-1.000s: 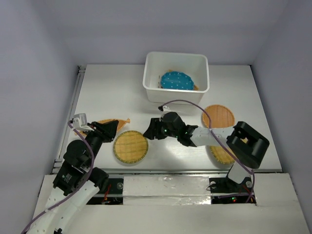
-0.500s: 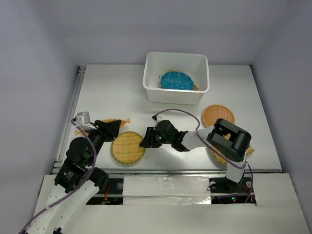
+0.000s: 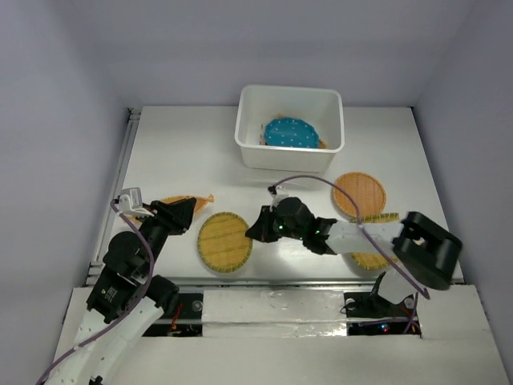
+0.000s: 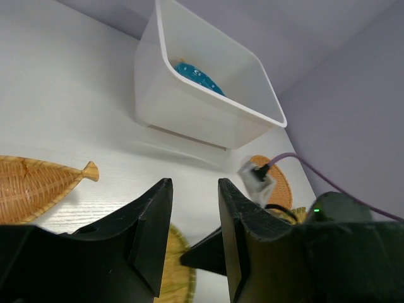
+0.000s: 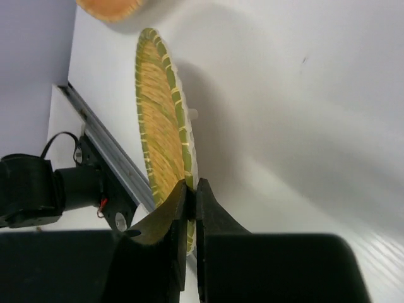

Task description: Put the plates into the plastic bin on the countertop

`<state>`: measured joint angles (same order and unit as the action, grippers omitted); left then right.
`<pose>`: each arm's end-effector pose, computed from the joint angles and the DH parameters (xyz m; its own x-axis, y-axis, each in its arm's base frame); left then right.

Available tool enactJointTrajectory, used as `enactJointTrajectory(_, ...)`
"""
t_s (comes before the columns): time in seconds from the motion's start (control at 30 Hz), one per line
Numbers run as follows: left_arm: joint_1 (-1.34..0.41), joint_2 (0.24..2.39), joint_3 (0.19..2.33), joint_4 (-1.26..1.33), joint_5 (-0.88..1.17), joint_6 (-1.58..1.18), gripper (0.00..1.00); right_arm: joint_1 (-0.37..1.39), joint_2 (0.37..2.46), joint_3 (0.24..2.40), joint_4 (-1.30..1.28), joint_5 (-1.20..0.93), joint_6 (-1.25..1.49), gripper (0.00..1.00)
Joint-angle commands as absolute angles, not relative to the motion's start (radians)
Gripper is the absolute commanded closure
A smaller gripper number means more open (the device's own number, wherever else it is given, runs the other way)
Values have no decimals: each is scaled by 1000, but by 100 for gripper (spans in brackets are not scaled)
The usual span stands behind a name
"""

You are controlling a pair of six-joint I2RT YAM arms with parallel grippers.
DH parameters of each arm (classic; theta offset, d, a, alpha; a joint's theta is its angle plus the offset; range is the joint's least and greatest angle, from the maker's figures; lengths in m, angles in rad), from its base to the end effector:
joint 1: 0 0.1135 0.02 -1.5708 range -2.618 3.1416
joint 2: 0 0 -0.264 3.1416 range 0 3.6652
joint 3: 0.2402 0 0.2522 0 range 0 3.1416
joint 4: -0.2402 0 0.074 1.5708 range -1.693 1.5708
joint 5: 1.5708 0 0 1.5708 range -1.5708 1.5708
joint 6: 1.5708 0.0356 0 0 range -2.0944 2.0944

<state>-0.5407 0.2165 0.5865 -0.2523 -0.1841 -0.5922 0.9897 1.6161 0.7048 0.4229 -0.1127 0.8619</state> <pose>0.0695 -0.0341 0.3275 -0.1119 -0.5729 -0.8120 0.3468 0.7432 -0.5722 0.1756 0.2747 0.1691 -0.8395 0.0957 -0.5348 -0.3807 0.5988 0.7047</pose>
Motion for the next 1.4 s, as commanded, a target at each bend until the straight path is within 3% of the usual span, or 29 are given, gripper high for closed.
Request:
enactJointTrajectory(0.0, -531, 178, 592, -218, -179, -589, 68, 996, 1357, 729, 274, 61, 749, 100)
enactJointTrajectory(0.17, -531, 141, 586, -213, -180, -594, 67, 924, 1082, 820, 89, 219, 652, 100)
enactJointTrajectory(0.33, -531, 161, 584, -204, -147, -591, 66, 738, 1039, 957, 69, 241, 574, 100)
enactJointTrajectory(0.6, -531, 143, 584, -201, -126, -584, 65, 490, 1363, 1331, 14, 268, 502, 100)
enactJointTrajectory(0.73, -531, 127, 583, -199, -126, -584, 64, 402, 1540, 1436, -25, 170, 532, 100)
enactJointTrajectory(1.2, -531, 126, 583, -201, -129, -584, 64, 353, 1759, 1427, -44, 101, 587, 100)
enactJointTrajectory(1.3, -531, 123, 583, -202, -135, -587, 64, 344, 1761, 1404, -44, 110, 603, 88)
enactJointTrajectory(1.37, -531, 121, 583, -202, -140, -588, 64, 344, 1753, 1394, -43, 129, 609, 69)
